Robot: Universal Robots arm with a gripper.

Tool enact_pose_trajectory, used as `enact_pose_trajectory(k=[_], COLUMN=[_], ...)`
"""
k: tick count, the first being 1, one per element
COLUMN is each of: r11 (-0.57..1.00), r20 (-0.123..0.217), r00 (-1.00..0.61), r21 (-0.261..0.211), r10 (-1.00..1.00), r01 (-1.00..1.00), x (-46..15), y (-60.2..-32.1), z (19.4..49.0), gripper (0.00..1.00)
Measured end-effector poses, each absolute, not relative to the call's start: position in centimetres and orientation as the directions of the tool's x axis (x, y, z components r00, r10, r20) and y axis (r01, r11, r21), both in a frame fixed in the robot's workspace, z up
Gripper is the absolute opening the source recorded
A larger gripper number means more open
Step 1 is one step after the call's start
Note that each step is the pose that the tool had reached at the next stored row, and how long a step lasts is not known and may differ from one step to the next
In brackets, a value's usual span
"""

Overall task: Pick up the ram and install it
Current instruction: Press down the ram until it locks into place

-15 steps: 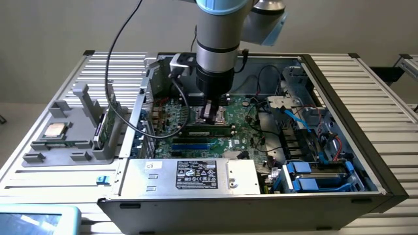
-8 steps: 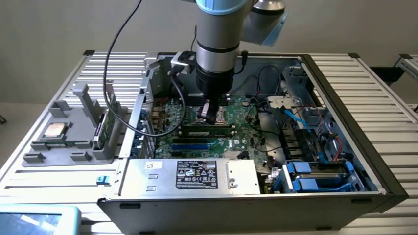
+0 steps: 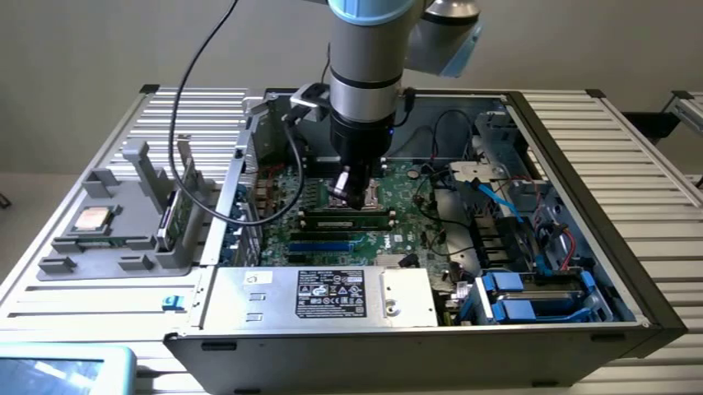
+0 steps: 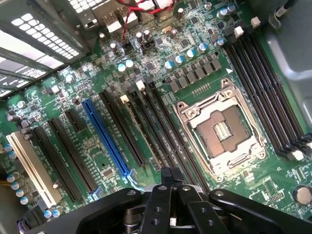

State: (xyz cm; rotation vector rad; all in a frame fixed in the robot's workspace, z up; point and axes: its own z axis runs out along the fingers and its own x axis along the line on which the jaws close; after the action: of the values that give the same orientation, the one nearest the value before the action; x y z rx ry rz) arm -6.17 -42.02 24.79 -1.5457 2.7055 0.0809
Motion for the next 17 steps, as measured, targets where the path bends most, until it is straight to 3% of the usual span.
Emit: enact_pose_trajectory(k=[17], r11=[0.678], r20=[-0.041], r00=[-0.679], r21=[0.028], r10=[-0.733], r01=[-0.734], x=[-6.17], y=[-42.02], z=[24.79], gripper=[0.09])
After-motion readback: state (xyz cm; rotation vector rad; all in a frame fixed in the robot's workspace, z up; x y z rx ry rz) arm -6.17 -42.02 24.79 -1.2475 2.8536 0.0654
